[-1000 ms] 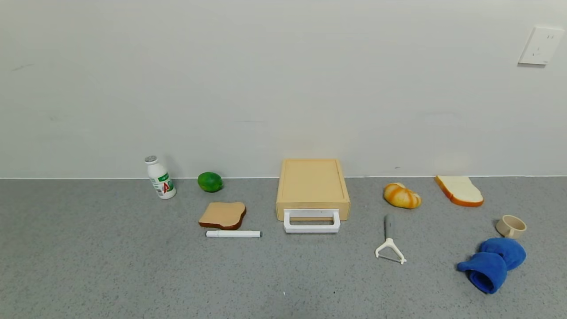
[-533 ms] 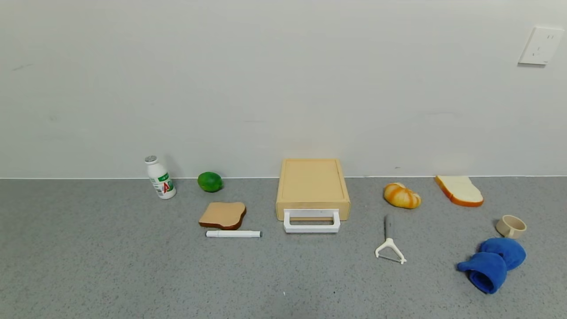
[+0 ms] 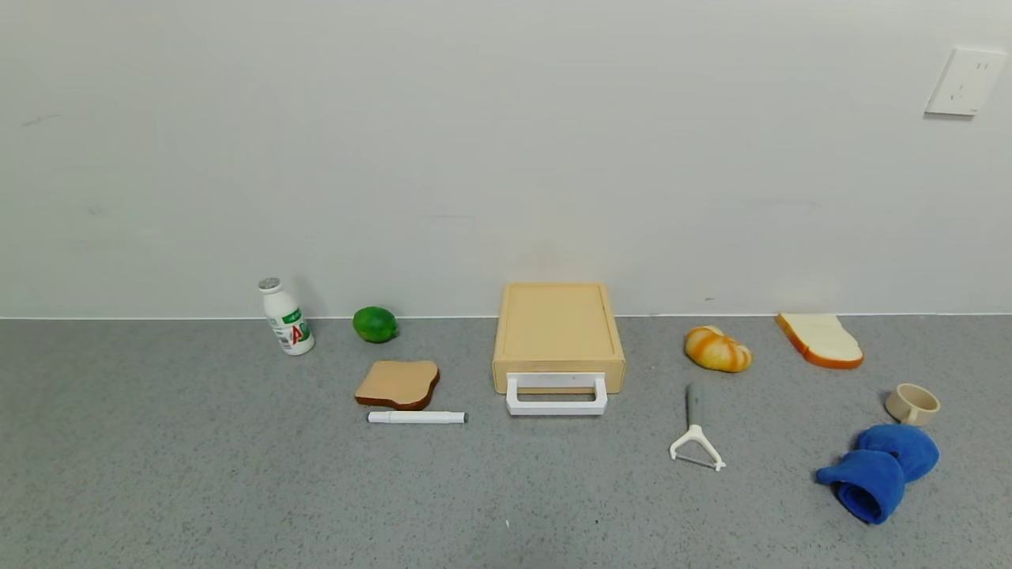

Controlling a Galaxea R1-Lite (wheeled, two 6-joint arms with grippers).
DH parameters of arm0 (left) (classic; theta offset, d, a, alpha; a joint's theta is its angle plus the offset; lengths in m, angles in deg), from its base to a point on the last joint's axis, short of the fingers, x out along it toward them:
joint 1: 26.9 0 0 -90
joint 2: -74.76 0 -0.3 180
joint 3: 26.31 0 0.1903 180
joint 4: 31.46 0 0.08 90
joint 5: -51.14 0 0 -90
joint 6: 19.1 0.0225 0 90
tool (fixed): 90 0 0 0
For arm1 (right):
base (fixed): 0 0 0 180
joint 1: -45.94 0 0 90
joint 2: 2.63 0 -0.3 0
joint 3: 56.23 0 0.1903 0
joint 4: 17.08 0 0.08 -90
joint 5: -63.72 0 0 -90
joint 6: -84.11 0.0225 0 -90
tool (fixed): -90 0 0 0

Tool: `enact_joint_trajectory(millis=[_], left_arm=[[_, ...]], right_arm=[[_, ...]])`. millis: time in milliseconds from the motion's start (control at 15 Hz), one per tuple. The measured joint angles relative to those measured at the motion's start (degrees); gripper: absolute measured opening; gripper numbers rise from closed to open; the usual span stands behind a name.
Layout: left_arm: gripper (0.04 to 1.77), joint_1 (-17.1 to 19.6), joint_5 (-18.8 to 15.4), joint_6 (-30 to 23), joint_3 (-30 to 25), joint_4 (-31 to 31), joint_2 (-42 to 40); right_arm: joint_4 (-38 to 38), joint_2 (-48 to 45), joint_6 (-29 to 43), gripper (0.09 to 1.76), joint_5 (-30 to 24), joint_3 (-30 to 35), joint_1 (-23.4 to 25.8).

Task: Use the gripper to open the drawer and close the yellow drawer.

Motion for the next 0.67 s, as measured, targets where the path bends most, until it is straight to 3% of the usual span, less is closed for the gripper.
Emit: enact_joint_trajectory(millis=[667], left_arm=[[1.72,0.0,0.0,0.0,0.0,0.0,0.0]], right_arm=[[0.0,0.0,0.0,1.71,0.0,0.0,0.0]])
